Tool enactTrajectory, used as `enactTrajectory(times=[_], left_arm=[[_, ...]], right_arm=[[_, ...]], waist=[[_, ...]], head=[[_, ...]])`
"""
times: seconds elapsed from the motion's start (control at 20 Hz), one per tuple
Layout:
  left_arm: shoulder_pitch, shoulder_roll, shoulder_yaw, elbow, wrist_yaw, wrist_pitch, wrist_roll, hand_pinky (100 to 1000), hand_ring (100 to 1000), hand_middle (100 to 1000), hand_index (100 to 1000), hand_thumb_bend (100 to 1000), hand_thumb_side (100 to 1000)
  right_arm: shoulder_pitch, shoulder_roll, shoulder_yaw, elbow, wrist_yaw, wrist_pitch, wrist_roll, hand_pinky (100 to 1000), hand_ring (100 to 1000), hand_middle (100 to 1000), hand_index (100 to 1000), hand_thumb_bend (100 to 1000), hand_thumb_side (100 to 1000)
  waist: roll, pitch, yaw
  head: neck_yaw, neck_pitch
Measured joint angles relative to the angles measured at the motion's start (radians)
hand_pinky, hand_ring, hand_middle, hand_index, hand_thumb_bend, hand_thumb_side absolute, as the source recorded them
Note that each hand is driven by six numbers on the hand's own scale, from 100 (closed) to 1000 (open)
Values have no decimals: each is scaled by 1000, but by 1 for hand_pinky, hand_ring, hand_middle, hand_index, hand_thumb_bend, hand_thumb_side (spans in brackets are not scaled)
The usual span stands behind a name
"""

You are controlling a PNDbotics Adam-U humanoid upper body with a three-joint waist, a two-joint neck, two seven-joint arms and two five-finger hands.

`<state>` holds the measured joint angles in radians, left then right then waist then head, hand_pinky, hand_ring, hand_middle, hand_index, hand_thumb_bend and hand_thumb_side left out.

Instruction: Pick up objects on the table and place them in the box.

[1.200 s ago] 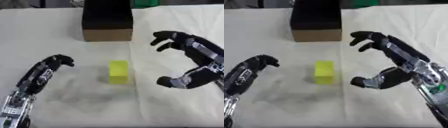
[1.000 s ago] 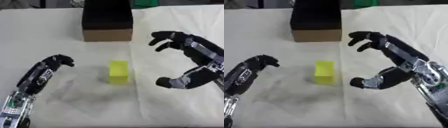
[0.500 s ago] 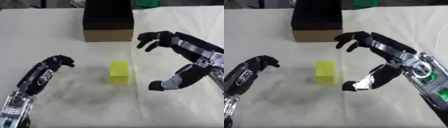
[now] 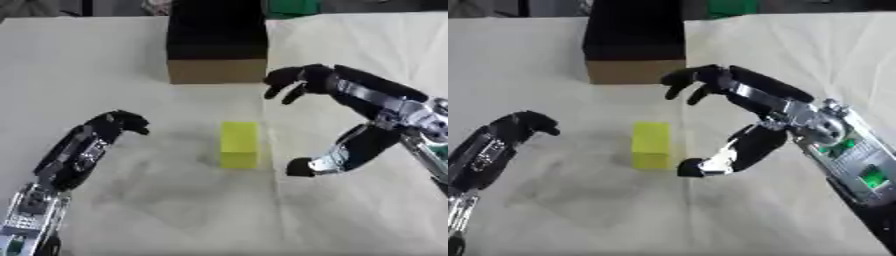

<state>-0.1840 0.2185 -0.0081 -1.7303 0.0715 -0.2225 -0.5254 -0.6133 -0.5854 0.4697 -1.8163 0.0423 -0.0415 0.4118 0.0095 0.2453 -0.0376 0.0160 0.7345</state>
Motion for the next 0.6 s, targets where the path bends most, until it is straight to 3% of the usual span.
enactTrajectory(times=[0.6], left_arm=[[0, 0, -1, 5, 1, 0, -5, 944, 727, 703, 793, 151, 830]], right_arm=[[-57, 64, 44, 169, 84, -43, 22, 766, 1000, 769, 930, 620, 379]], waist=[[-1, -2, 7]], head=[[-1, 0]])
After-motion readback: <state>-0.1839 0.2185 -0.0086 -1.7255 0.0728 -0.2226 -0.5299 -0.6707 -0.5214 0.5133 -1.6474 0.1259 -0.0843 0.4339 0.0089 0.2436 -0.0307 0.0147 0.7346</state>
